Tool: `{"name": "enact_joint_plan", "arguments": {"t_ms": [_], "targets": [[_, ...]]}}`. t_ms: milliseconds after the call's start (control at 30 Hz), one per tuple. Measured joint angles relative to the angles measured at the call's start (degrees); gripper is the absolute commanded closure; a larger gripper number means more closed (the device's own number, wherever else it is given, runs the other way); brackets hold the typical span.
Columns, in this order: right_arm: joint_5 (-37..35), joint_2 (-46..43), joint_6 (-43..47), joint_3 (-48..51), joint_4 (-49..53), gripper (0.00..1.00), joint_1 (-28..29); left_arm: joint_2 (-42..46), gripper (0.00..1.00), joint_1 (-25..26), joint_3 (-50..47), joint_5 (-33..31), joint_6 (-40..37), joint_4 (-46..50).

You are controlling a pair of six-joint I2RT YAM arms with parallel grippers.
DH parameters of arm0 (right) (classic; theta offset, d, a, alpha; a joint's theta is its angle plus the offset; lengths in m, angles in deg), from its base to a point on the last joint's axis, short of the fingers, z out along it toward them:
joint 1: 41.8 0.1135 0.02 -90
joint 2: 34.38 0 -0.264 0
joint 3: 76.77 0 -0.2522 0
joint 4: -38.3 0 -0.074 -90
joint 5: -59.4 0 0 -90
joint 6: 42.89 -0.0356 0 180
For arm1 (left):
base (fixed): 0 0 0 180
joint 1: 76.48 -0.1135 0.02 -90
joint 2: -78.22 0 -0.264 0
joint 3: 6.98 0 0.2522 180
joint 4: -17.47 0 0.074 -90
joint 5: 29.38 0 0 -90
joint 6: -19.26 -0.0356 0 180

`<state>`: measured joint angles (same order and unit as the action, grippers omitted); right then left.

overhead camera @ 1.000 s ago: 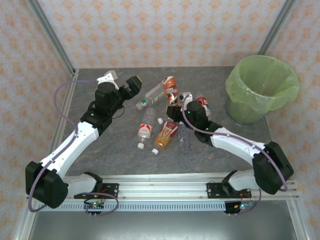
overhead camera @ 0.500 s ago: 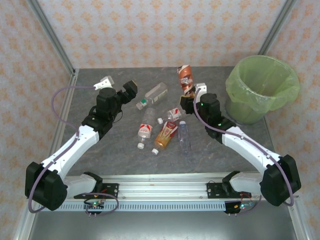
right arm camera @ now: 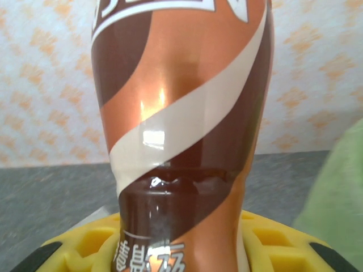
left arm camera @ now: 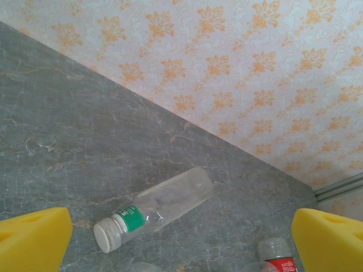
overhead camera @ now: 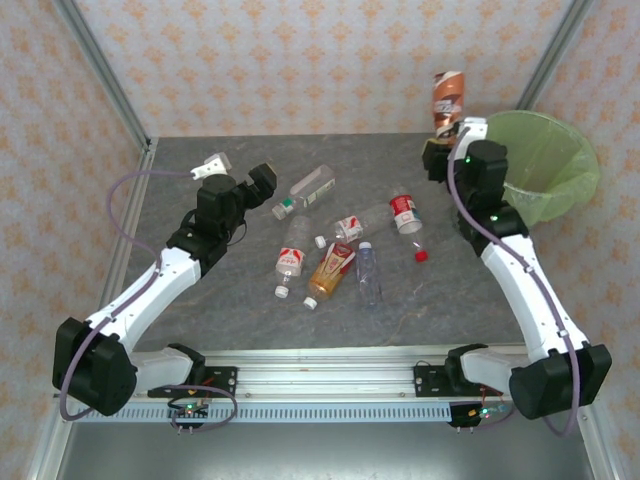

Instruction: Put the plastic bottles in the bin

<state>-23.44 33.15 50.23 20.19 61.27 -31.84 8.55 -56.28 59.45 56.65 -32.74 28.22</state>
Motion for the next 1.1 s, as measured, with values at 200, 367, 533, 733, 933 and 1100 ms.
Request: {"name": "enact_joint_plan", "arguments": {"t_ms": [200,367,533,733,933,1100], "targets": [[-0.68,1.86,-0.09,-4.33,4.0,1.0,-7.61,-0.02,0.0,0.0,0.0,0.11,-0.42,0.2],[-1.25,3.63,-0.26,-4.98,5.97,1.0,-14.6,-0.02,0.0,0.0,0.0,0.52,-0.61,0.2],[-1.46,6.56,0.0,-7.56,9.11,0.99,-20.22,0.68,0.0,0.0,0.0,0.76,-1.05,0.83],[-1.64,8.98,0.68,-9.73,11.8,0.92,-24.76,1.7,0.0,0.0,0.02,1.81,-1.7,2.03],[-1.64,14.29,2.73,-14.01,17.05,0.84,-27.04,1.79,0.0,0.0,0.11,2.23,-2.12,3.74],[-1.66,16.35,3.19,-14.95,19.3,0.69,-27.26,1.81,0.0,0.0,0.57,2.23,-2.32,5.29]]}}
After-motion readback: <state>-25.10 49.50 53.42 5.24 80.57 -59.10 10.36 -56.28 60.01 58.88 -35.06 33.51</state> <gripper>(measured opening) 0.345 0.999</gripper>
